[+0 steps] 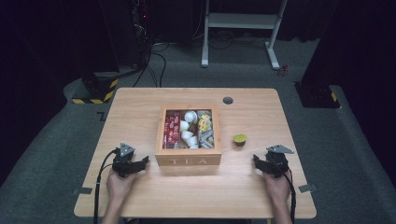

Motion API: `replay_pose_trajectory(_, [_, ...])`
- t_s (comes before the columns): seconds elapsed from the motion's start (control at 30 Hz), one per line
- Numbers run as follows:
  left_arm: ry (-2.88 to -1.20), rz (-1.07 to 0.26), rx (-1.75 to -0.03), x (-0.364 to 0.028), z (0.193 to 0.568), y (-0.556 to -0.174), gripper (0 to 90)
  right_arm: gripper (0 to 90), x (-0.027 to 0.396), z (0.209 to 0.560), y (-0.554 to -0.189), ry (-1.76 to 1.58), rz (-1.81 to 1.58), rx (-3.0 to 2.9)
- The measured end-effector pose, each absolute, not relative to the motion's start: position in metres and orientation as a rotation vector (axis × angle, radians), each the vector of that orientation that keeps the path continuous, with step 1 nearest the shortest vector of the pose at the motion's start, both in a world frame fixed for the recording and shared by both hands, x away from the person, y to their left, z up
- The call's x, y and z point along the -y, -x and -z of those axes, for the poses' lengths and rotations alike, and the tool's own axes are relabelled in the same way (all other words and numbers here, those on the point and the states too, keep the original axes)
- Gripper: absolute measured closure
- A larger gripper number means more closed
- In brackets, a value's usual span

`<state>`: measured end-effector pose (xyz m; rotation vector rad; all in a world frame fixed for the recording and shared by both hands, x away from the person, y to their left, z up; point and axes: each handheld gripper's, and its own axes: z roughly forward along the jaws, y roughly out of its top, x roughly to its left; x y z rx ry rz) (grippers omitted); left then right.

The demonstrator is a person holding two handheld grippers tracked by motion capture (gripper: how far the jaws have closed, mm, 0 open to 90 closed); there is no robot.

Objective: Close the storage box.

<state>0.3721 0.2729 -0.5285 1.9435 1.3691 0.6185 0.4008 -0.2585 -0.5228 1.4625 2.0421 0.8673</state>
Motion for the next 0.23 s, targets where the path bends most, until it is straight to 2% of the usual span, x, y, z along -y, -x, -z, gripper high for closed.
replay_pose_trajectory(0.23, [-1.948, -0.612, -1.365, -0.2729, 0.5285, -0.3723, 26.9, 33.3, 0.2585, 0.5228, -0.4008, -1.462, -0.867, -2.042])
